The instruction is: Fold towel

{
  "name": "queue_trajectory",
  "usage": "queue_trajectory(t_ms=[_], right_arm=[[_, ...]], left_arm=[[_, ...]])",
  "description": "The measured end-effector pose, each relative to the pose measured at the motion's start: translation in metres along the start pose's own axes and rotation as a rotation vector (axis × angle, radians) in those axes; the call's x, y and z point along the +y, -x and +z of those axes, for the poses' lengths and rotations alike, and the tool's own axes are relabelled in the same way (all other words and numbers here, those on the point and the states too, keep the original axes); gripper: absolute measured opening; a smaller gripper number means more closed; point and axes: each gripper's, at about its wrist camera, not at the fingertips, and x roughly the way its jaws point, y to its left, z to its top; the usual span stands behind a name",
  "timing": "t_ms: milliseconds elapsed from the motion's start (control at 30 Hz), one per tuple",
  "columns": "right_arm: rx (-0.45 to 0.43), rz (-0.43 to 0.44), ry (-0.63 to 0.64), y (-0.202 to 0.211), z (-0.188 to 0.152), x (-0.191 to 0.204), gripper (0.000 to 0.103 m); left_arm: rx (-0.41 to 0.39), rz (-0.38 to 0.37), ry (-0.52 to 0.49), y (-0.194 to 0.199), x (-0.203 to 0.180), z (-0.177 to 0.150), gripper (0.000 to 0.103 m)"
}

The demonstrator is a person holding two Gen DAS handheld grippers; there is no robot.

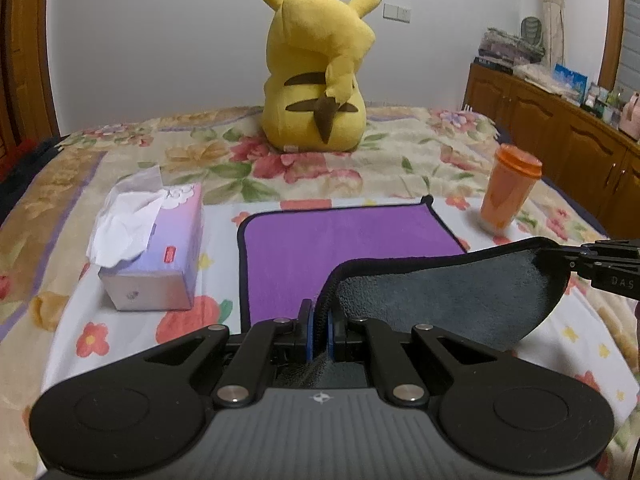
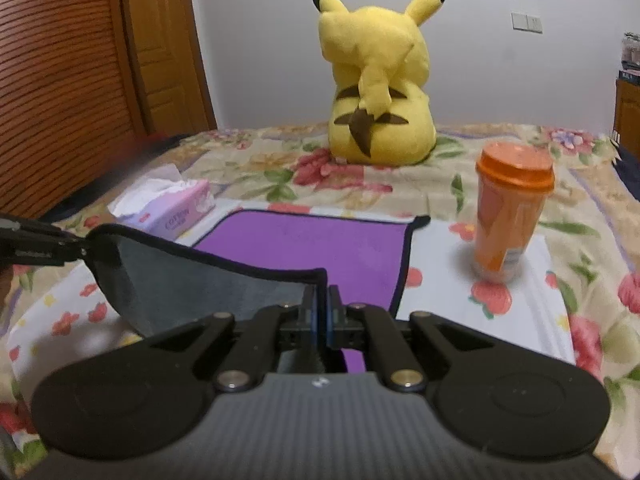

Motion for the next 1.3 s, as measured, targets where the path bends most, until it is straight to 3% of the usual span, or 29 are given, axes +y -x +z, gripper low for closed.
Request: queue_trajectory(t_ms=[233, 700, 1067, 1300], right_arm=[[-0.034, -0.007, 0.031, 0.001, 0.018, -0.003, 0.005], [-0.037, -0.053, 0.16, -0.034, 0.051, -0.014, 0.005], [-0.078, -0.082, 0.152, -0.054, 0.069, -0.023, 0.005], [-0.094, -0.104, 0.157, -0.077, 0.075, -0.029, 0.005]], left_arm=[[-0.038, 0.005, -0.009, 0.001, -0.003, 0.015, 0.01], [-0.061, 0.03, 0.005, -0.036, 0.008, 0.049, 0.01], [-0.094, 0.077, -0.087, -0.059, 0.008, 0.081, 0.01], [-0.084, 0.1, -0.083, -0.086, 0.016, 0.092, 0.01]])
